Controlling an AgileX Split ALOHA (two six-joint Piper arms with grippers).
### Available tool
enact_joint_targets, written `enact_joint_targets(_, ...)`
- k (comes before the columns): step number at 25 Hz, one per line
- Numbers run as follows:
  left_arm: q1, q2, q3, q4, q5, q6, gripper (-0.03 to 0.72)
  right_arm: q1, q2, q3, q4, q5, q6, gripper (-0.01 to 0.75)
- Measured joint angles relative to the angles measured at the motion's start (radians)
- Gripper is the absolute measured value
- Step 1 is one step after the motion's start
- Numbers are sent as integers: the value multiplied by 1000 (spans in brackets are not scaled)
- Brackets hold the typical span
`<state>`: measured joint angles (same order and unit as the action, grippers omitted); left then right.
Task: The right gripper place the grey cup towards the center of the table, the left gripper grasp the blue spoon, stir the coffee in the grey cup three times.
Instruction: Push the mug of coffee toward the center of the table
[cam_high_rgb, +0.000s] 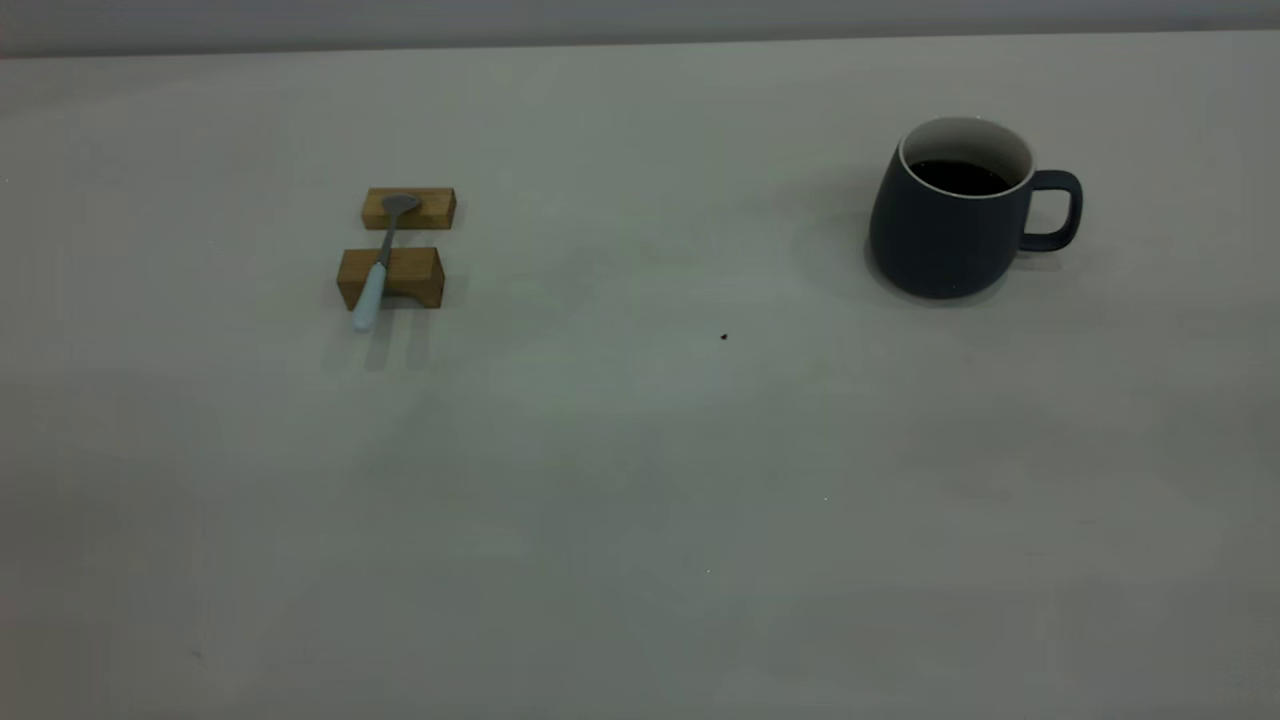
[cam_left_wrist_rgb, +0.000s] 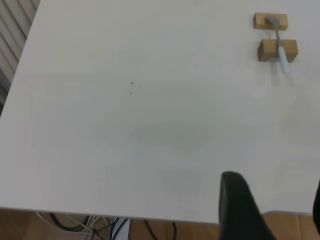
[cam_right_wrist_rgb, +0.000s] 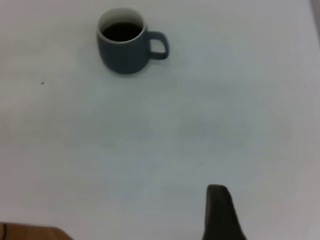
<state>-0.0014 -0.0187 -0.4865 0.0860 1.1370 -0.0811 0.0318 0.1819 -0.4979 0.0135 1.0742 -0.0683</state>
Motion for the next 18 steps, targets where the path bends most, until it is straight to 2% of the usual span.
enact_joint_targets(5,0,0,0,0,0,0,436,0,299,-33,4,-152,-95,534)
enact_joint_targets(7,0,0,0,0,0,0,436,0,434,-48,9,-248,-146,548)
enact_joint_targets(13,0,0,0,0,0,0,436,0,817,-81,24,-522,-378,582)
enact_joint_targets(18,0,0,0,0,0,0,436,0,1075,-94,109,-725,-585,584)
